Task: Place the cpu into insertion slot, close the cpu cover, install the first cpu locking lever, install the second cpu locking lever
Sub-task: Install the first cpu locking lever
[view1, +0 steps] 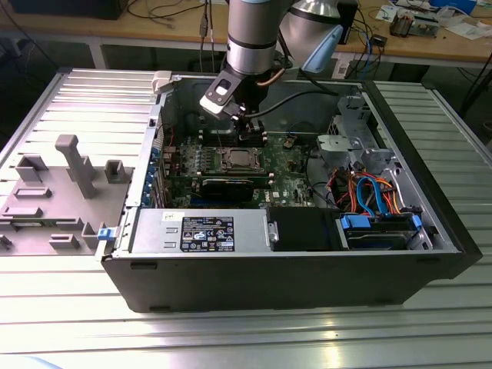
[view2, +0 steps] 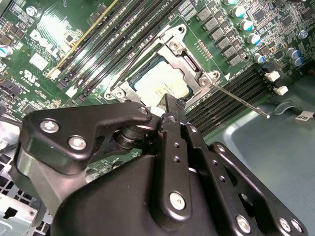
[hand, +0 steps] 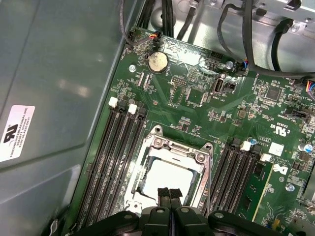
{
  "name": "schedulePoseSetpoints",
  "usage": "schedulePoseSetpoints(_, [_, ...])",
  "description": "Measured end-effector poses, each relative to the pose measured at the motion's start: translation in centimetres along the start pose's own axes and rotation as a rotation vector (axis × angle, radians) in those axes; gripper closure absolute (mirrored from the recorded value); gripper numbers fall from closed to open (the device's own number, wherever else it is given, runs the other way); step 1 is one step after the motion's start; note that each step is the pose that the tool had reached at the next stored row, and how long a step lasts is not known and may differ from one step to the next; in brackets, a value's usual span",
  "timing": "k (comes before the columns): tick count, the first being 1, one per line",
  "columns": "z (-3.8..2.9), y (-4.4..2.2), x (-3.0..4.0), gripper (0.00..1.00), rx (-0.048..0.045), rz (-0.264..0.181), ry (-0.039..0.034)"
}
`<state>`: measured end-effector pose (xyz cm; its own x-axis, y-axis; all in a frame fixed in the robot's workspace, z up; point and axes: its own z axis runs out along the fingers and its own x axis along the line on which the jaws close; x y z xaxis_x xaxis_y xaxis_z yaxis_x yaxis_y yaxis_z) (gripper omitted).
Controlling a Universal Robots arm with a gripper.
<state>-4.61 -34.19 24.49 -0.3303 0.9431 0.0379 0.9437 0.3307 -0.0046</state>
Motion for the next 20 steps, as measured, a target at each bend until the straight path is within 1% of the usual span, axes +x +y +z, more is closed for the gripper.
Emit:
schedulePoseSetpoints(9, [0.0, 0.0, 0.0, 0.89, 0.0011, -0.03, -0.0001])
schedulePoseSetpoints(13, [0.0, 0.0, 0.0, 0.89, 0.002, -0.053, -0.0002])
schedulePoseSetpoints(16, [0.0, 0.0, 0.0, 0.89, 0.0031, -0.083, -0.0003])
schedulePoseSetpoints(20, [0.0, 0.0, 0.0, 0.89, 0.0041, -0.108, -0.0005])
